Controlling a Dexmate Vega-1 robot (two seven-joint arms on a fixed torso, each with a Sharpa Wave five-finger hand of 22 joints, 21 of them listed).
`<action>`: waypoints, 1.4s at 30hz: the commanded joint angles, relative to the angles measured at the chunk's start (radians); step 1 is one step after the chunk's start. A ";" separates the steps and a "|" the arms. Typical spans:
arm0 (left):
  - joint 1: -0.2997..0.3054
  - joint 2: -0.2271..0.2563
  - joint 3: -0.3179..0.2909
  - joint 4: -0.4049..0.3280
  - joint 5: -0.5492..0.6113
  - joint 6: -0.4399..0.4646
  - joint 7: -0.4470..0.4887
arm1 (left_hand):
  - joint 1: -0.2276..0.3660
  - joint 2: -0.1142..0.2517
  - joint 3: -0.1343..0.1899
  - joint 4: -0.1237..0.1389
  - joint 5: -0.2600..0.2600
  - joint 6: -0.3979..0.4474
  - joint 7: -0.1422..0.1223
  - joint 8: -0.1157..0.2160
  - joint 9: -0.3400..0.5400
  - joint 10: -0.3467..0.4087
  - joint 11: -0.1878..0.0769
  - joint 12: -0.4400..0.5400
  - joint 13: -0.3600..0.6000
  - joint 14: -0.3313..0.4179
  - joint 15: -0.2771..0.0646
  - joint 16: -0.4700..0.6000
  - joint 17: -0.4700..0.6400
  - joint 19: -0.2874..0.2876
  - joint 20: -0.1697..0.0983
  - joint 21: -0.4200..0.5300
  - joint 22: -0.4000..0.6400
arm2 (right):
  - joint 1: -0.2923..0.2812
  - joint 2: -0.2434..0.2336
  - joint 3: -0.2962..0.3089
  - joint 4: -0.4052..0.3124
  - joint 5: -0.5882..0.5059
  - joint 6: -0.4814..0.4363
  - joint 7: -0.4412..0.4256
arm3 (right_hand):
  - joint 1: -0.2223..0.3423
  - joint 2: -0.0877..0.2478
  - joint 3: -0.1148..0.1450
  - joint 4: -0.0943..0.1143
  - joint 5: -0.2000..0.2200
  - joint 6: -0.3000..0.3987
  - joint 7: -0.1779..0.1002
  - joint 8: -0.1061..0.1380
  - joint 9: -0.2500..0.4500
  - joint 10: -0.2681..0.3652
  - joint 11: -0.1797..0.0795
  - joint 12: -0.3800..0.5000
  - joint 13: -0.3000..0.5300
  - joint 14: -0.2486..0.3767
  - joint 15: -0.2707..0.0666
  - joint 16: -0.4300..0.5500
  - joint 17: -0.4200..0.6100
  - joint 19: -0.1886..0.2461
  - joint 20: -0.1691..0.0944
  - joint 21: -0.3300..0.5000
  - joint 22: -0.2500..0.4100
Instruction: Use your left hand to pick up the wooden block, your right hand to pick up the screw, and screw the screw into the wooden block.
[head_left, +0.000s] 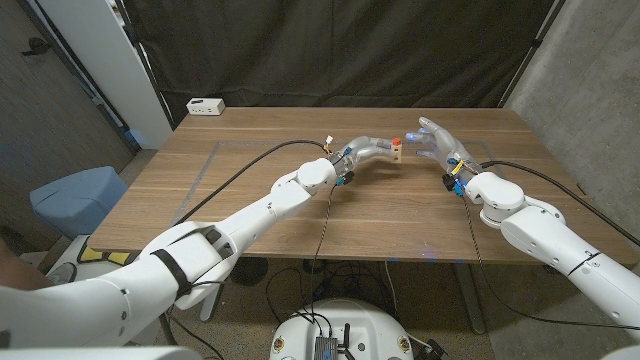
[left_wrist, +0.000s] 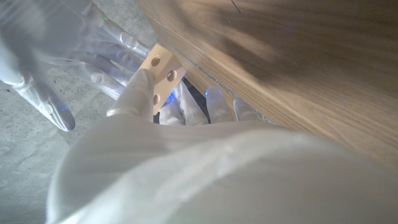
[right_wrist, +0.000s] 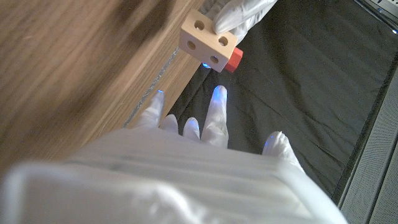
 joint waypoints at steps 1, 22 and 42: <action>0.014 0.010 0.001 -0.034 0.006 0.016 0.011 | -0.006 0.026 0.052 0.058 0.008 0.088 0.066 0.014 0.004 0.004 -0.005 0.006 0.004 0.005 0.000 0.000 0.000 0.011 0.000 0.000 0.005 | 0.014 -0.003 -0.011 0.019 0.009 0.019 0.039 | -0.015 -0.001 -0.004 0.010 0.005 -0.028 0.000 -0.001 0.004 -0.026 -0.007 -0.001 0.001 -0.024 0.007 -0.001 0.004 -0.017 -0.003 -0.004 0.002; 0.026 0.020 0.002 -0.065 0.009 0.030 0.019 | -0.007 0.026 0.052 0.059 0.009 0.087 0.066 0.013 0.004 0.003 -0.004 0.006 0.005 0.005 0.001 -0.001 0.000 0.010 0.002 0.000 0.005 | 0.021 -0.005 -0.025 0.023 0.010 0.024 0.059 | -0.032 0.001 -0.012 0.023 0.009 0.033 0.004 0.032 0.003 -0.016 -0.022 0.016 0.000 -0.039 0.010 0.009 0.004 -0.040 0.007 0.002 0.003; 0.024 0.015 0.004 -0.059 0.007 0.029 0.014 | -0.006 0.027 0.052 0.060 0.009 0.087 0.067 0.013 0.004 0.004 -0.006 0.007 0.005 0.005 0.001 -0.001 0.000 0.011 0.002 0.000 0.005 | 0.016 -0.011 -0.022 0.010 0.015 0.011 0.050 | -0.028 0.005 -0.011 0.024 0.014 0.092 0.013 0.049 0.002 0.026 -0.025 0.029 0.000 -0.015 0.003 0.021 0.001 -0.030 0.010 0.009 0.002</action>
